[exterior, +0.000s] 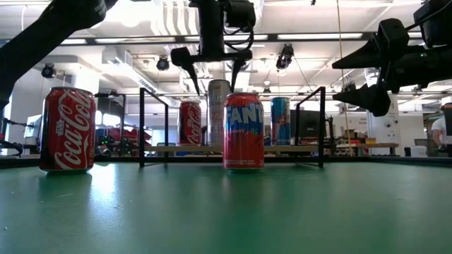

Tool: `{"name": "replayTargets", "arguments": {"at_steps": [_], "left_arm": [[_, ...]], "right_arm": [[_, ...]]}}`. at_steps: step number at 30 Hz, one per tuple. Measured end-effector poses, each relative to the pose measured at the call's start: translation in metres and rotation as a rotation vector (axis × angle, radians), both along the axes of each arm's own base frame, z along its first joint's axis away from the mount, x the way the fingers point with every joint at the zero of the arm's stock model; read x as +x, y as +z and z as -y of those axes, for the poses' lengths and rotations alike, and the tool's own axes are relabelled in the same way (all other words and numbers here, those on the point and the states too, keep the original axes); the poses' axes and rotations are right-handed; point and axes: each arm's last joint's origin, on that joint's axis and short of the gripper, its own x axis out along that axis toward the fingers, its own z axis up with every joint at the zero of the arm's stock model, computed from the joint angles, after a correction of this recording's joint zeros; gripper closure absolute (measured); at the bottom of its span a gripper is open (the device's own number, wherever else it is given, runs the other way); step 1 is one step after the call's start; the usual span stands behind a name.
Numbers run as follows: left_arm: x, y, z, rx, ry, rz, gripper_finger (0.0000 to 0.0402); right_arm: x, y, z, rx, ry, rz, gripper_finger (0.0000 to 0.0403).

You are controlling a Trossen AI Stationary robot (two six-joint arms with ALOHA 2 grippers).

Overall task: Place canned beverage on shelf
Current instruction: Put the white-yellow soda can on the shelf aligned with the other white-yellow soda can, then put the red-white soda can on the shelf aligned with the other red-white soda can

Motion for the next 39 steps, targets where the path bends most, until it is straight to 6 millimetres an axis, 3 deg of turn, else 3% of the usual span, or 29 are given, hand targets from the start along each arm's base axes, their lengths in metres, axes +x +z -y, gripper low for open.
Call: {"name": "replayTargets", "arguments": {"at_steps": [3,11,20,26,30,34,39], "left_arm": [[-0.003,0.009,0.005,0.01,-0.007,0.02,0.0005],[-0.009,0.021,0.032,-0.029,-0.032,0.008,0.0012],[-0.028,0.051,0.113,0.007,-0.017,0.116,0.0013],[-0.057,0.035,0.175,-0.006,0.108,0.099,0.0013],[-0.083,0.02,0.203,-0.056,0.244,0.08,0.0013],[-0.106,0.011,0.217,-0.169,0.405,0.045,0.0013],[-0.124,0.0,0.221,-0.264,0.686,0.004,0.0013]], "right_arm": [[0.0,0.0,0.0,0.0,0.0,0.001,0.0003],[0.0,0.0,0.0,0.0,0.0,0.001,0.0003],[0.0,0.0,0.0,0.0,0.0,0.0,0.0003],[0.0,0.0,0.0,0.0,0.0,0.001,0.0003],[0.0,0.0,0.0,0.0,0.0,0.001,0.0003],[0.0,0.0,0.0,0.0,0.0,0.001,0.0003],[0.0,0.0,0.0,0.0,0.0,0.0,0.0003]]}}
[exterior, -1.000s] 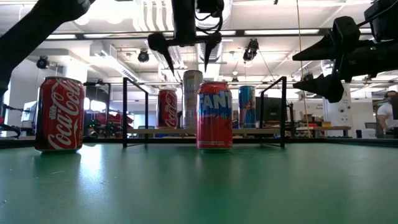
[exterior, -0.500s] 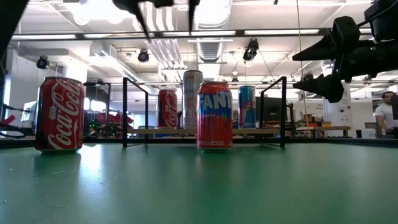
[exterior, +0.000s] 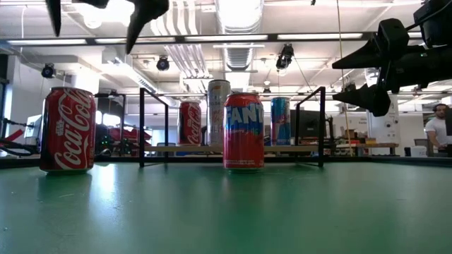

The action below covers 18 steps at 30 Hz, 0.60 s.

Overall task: Place canned beverage on shelf
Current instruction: Put the red-white soda can on the shelf aligned with the other red-white soda can

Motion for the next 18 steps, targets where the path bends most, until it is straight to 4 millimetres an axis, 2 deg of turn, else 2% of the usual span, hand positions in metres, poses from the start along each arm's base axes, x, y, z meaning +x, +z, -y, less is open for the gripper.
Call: {"name": "replayTargets", "arguments": {"at_steps": [3,6,14,18], "left_arm": [[-0.004,-0.006,0.0,-0.006,0.19,-0.018,0.0013],[-0.005,-0.013,0.0,0.002,0.306,-0.042,0.0013],[-0.018,-0.041,-0.003,0.069,0.427,-0.137,0.0013],[-0.024,-0.045,-0.006,0.111,0.465,-0.135,0.0013]], "right_arm": [[0.0,0.0,0.0,0.0,0.0,0.001,0.0003],[0.0,0.0,0.0,0.0,0.0,0.001,0.0003],[0.0,0.0,0.0,0.0,0.0,0.0,0.0003],[0.0,0.0,0.0,0.0,0.0,0.001,0.0003]]}}
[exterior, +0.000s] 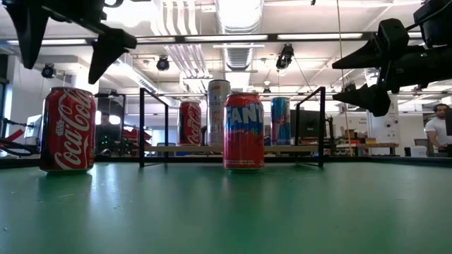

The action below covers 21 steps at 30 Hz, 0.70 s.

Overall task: Place canned beverage on shelf
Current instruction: Put the red-white soda can on the shelf aligned with the other red-white soda can

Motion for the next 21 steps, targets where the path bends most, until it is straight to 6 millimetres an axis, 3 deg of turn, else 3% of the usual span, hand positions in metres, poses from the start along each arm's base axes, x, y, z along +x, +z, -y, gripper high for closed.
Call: {"name": "replayTargets", "arguments": {"at_steps": [11,21], "left_arm": [[-0.025,-0.022,-0.016,0.051,-0.063,0.074,0.0013],[-0.042,-0.04,-0.027,0.006,-0.27,0.197,0.0013]], "right_arm": [[0.0,0.0,0.0,0.0,0.0,0.0,0.0003],[0.0,0.0,0.0,0.0,0.0,-0.001,0.0003]]}}
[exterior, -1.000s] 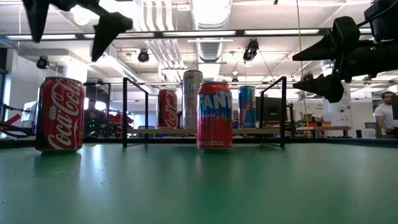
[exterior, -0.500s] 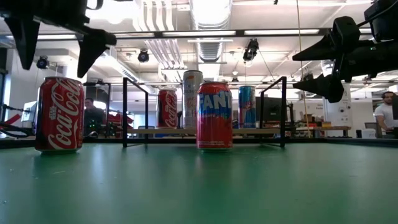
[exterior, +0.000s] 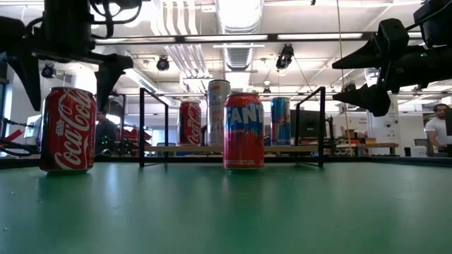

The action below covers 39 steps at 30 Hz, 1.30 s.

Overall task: Place canned beverage on shelf
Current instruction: Put the red-white soda can on the shelf aligned with the other red-white soda can

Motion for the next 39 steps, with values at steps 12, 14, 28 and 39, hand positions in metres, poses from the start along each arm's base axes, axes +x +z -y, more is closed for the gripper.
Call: {"name": "replayTargets", "arguments": {"at_steps": [12,14,28,39], "left_arm": [[0.001,-0.01,-0.001,0.007,-0.112,0.015,0.0078],[0.002,-0.011,0.0,0.008,-0.137,0.009,0.0108],[0.02,0.026,-0.018,0.055,-0.342,0.054,0.0113],[0.072,0.065,-0.099,0.145,-0.661,-0.019,0.0113]], "right_arm": [[0.0,0.0,0.0,0.0,0.0,0.001,0.0003],[0.0,0.0,0.0,0.0,0.0,0.001,0.0003],[0.0,0.0,0.0,0.0,0.0,0.0,0.0003],[0.0,0.0,0.0,0.0,0.0,0.001,0.0003]]}}
